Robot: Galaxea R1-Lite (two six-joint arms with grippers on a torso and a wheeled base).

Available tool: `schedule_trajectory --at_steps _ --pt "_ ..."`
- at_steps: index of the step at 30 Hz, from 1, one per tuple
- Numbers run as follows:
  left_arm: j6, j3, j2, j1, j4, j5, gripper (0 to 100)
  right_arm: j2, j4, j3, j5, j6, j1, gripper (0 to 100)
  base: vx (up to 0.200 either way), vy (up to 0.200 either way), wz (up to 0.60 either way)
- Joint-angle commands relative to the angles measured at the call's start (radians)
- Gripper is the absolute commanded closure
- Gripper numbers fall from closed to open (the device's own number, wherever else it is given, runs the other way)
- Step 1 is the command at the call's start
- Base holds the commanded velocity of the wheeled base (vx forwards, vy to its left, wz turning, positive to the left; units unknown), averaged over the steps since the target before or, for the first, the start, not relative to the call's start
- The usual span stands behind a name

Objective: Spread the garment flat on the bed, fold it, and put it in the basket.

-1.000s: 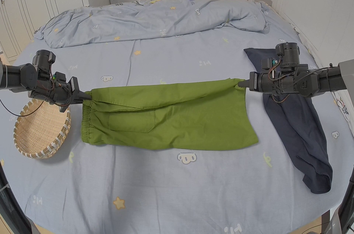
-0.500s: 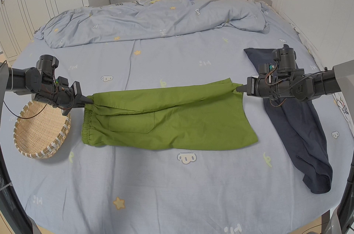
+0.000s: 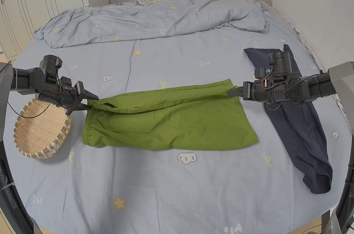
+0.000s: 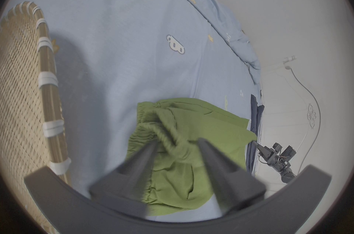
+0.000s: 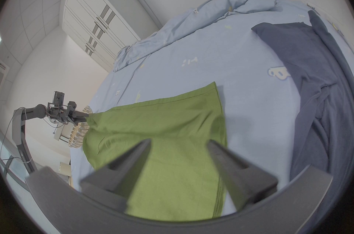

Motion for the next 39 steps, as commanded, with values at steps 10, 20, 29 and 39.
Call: schedule_trajectory --at_steps 10,20,29,39 --pt "-0.097 -0.046 -0.003 -0.099 -0.008 -0.005 0 0.000 0.001 0.010 0.001 0.006 0.003 0 0.000 0.000 0.00" --pt "-0.378 -0.313 0.195 -0.100 -0.174 0.056 0 -0.061 0.000 0.059 0.001 0.014 -0.004 0 0.000 0.000 0.00" --pt "-0.397 -0.308 0.176 -0.106 -0.177 0.076 0 -0.109 0.000 0.107 0.002 0.028 -0.007 0 0.000 0.000 0.00" --pt "-0.304 0.023 -0.161 -0.063 -0.185 -0.010 0 -0.184 0.000 0.210 0.085 0.151 -0.065 0 0.000 0.000 0.00"
